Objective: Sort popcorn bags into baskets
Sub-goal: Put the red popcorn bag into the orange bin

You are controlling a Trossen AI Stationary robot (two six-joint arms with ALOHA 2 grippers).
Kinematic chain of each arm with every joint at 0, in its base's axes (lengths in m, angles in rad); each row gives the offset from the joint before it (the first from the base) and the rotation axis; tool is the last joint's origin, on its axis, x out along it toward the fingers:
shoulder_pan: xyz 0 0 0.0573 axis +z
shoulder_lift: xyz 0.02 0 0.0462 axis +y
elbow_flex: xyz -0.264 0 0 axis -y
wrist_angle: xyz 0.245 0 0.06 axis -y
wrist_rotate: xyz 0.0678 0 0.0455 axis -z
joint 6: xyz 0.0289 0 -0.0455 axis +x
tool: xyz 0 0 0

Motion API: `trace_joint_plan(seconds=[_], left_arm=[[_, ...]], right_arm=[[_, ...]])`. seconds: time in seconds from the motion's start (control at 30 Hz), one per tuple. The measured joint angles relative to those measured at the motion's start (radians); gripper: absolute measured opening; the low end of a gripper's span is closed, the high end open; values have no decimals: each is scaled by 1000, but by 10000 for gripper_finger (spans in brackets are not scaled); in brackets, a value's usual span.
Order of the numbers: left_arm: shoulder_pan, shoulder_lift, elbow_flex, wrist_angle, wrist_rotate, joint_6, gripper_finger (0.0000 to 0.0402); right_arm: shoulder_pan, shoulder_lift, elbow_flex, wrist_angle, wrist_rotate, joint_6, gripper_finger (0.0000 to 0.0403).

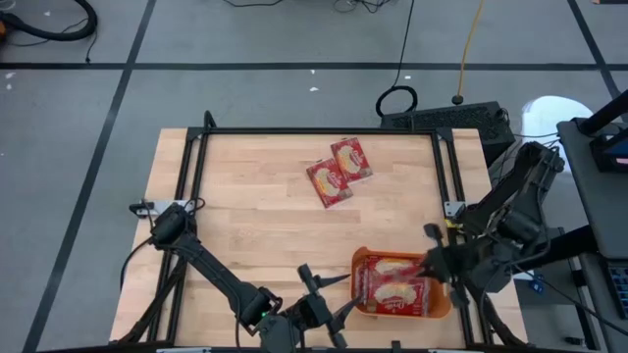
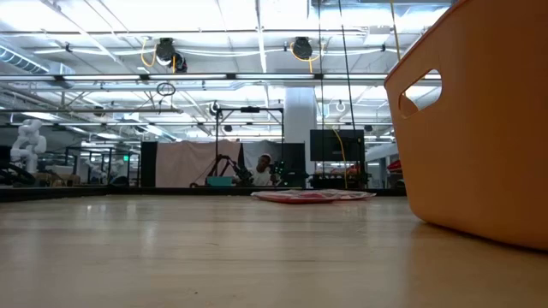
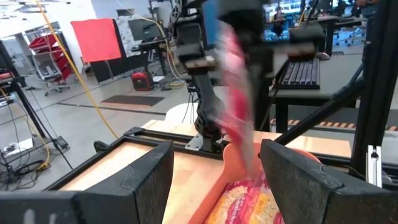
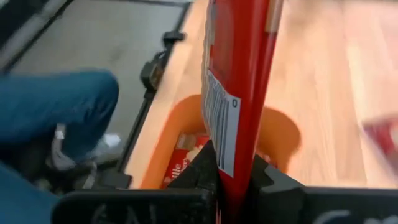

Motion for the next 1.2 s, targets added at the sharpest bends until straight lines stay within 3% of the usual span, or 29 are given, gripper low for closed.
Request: trace_joint_plan(seconds=[0.17,0.37,0.53,0.67,0.83,1.2], left_arm=[[-2,0,0,-34,-1,-25,243],[2,0,0,-58,-1,-57,243],[2,0,0,-60,-1,-64,243],[2,0,0,-79,-1,-84,243],[2,0,0,-117,-1,-118,243],[6,0,0,-138,-1,-151,243]], right_arm=[[3,49,140,-214,-4,241,12],[8,173,263,-423,-179,514,12],[22,312,339,-551,-201,594,11],[27,439,445,-691,-202,635,10],[27,559,516,-683,-169,606,10],[6,713,518,-692,-172,506,9]])
